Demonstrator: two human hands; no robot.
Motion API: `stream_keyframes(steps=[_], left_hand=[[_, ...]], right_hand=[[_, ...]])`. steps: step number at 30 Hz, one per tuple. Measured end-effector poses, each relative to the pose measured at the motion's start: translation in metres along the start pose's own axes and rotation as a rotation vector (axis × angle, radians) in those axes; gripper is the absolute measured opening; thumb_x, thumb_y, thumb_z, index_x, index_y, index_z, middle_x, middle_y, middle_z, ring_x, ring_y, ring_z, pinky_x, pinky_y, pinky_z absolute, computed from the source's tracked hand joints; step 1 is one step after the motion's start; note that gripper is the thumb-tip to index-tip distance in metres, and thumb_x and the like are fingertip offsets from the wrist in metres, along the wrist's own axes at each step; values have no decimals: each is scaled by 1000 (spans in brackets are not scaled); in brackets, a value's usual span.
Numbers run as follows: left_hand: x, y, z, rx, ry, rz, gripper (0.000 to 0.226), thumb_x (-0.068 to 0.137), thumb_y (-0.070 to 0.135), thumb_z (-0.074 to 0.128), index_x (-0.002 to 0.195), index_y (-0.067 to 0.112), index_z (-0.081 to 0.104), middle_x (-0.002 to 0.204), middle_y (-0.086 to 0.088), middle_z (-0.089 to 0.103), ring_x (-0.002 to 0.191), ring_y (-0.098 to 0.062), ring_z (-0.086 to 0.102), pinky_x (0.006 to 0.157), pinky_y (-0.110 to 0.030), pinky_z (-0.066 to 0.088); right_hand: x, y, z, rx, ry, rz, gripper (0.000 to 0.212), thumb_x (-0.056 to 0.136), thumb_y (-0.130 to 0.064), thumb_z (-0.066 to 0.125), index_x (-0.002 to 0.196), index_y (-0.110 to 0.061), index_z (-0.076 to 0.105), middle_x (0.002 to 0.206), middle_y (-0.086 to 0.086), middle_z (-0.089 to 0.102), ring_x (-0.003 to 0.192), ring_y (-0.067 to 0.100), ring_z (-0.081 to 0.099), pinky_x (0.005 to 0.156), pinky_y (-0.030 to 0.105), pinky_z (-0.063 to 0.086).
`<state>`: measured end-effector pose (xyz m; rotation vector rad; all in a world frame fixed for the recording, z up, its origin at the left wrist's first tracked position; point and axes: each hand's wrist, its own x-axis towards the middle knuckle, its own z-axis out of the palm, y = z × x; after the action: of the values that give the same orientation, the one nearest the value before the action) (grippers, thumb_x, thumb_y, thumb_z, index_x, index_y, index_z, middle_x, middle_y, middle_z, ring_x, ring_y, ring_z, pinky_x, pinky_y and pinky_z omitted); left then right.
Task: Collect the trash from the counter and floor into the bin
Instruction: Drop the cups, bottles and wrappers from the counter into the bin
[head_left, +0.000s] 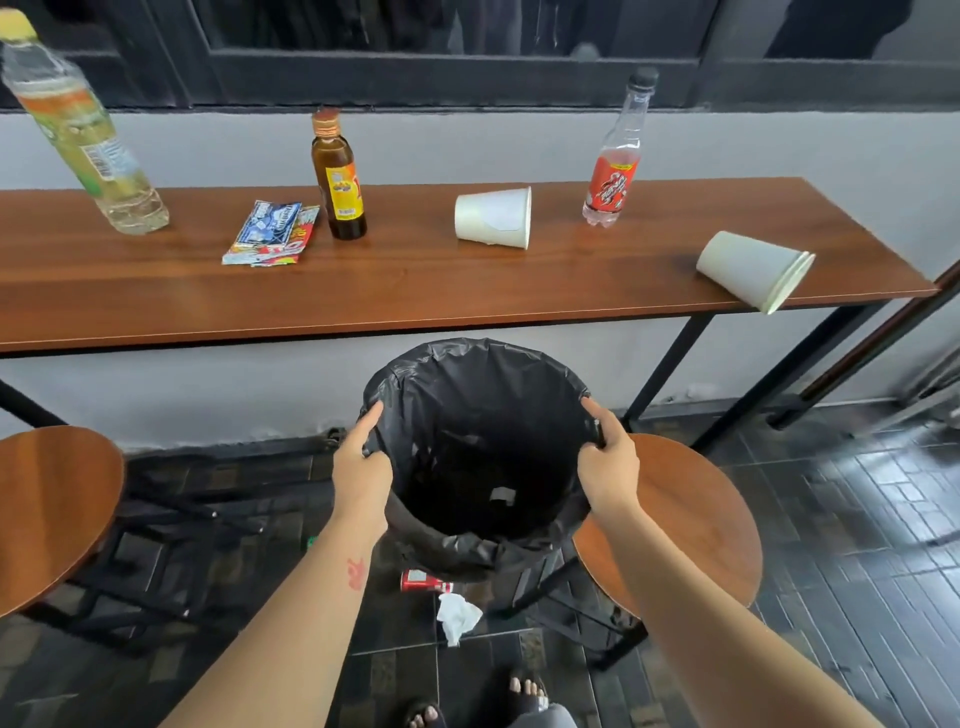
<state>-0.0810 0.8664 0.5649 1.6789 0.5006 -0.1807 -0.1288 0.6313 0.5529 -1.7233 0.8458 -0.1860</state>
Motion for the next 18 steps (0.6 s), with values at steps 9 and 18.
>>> stream_keyframes(steps=[9,18], left_hand=[[-8,24,66,27,-7,-16,70,95,-14,33,138,38,54,157,0,37,135,-50,37,105,-56,42],[-1,35,91,88,-5,9,74,93,-16,31,138,39,54,157,0,36,107,-49,59,79,-48,55]], right_hand=[[64,-55,-68,23,561,-280,55,88,-44,63,134,-18,47,130,-2,52,117,17,53,99,36,39],[143,-95,-136,-223,677,-297,118,65,-76,66,155,-20,15,161,7,19,145,29,27,112,54,27]])
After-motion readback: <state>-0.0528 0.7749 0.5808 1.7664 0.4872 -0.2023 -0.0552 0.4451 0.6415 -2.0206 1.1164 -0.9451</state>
